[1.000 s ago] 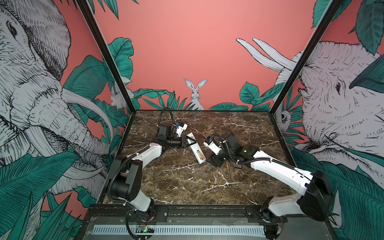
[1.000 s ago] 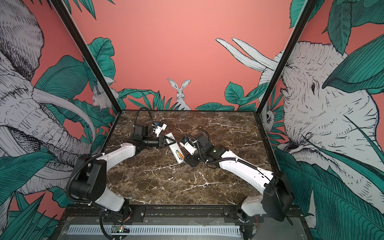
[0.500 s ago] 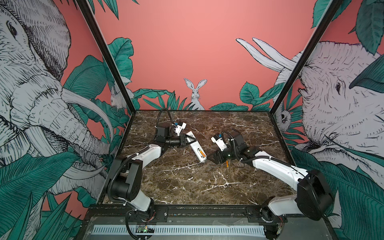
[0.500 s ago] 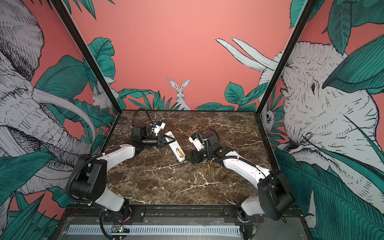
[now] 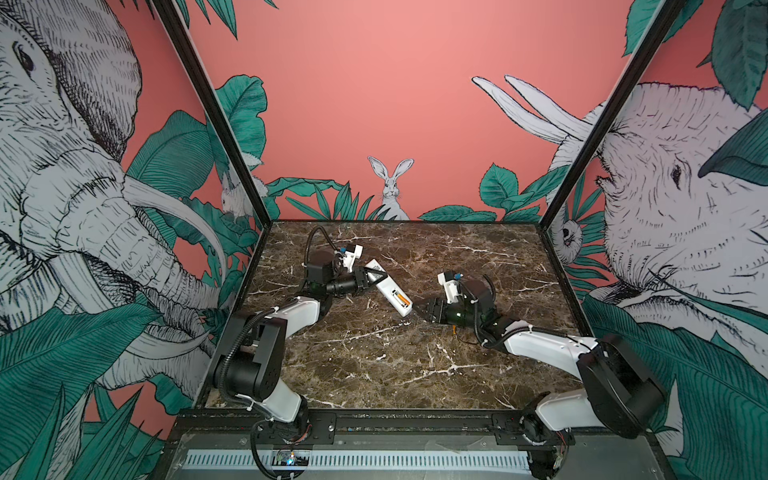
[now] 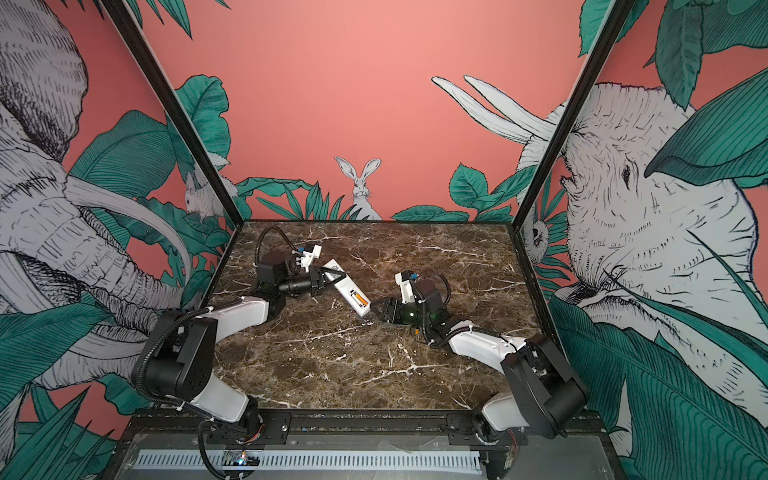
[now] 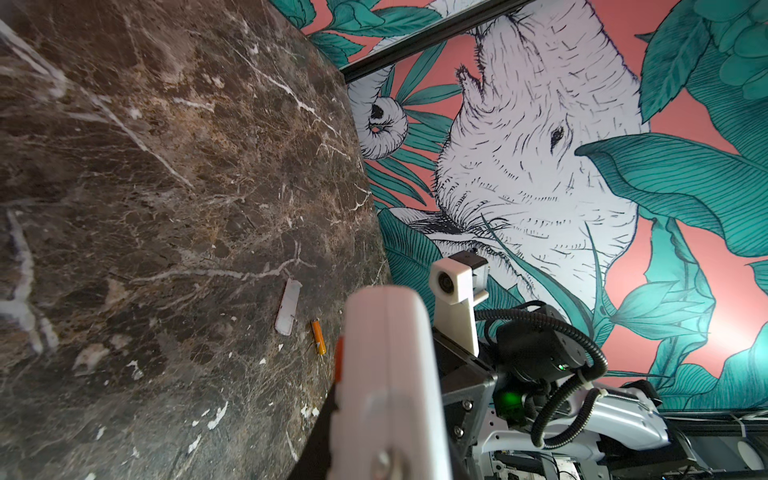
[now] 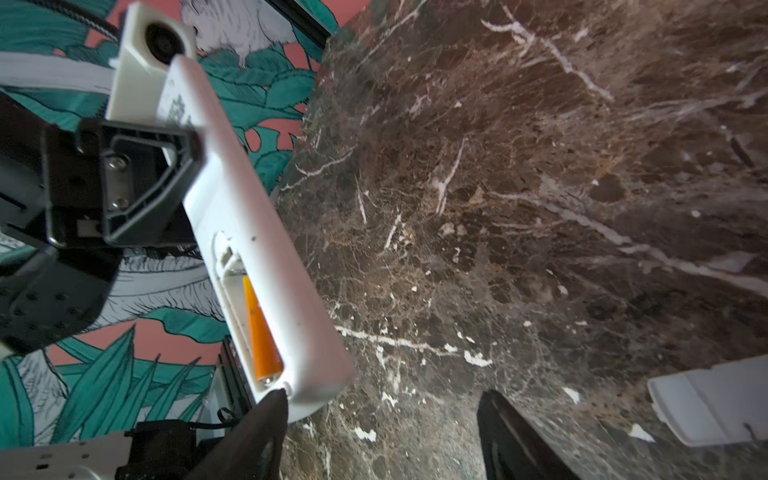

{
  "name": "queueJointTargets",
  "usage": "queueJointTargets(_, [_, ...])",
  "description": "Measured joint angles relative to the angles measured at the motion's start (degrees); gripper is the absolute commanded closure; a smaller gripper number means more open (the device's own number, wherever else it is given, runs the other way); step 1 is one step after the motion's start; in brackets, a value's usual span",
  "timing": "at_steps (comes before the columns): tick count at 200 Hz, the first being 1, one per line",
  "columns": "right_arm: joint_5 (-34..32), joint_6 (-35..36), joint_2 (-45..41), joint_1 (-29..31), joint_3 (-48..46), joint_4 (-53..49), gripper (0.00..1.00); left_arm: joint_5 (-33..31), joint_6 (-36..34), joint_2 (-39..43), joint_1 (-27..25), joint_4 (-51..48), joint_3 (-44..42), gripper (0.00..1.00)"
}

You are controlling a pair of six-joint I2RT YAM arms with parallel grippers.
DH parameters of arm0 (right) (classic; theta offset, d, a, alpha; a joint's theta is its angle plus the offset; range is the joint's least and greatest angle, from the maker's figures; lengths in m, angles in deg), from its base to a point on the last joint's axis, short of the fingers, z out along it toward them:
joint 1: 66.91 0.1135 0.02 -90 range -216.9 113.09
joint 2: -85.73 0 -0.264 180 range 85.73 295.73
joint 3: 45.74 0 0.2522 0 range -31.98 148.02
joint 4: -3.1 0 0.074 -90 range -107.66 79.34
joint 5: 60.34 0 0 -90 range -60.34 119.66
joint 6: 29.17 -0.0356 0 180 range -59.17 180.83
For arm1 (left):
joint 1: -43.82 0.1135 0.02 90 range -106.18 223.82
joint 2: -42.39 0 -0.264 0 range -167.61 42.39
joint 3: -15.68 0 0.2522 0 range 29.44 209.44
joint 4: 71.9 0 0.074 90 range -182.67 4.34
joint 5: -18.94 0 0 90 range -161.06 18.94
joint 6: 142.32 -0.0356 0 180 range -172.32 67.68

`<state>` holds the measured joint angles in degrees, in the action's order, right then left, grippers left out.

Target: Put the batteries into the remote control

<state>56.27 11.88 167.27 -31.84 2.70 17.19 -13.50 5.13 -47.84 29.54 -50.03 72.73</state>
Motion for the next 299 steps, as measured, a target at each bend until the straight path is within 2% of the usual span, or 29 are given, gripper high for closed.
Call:
queueJointTargets(35, [-0.04,-4.63,2.54,0.00,-1.03,8.48,0.30,-0.04,2.40,-0.68,0.79,3.19,-0.35,0.83])
queueJointTargets(98, [-0.13,-7.02,3.34,0.00,-1.18,14.01,0.30,-0.31,4.57,-0.87,1.97,5.88,-0.61,0.83])
queueJointTargets(299, [0.52,-8.98,9.64,1.01,0.81,18.23,0.32,-0.59,5.99,-1.62,2.51,7.63,-0.66,0.82])
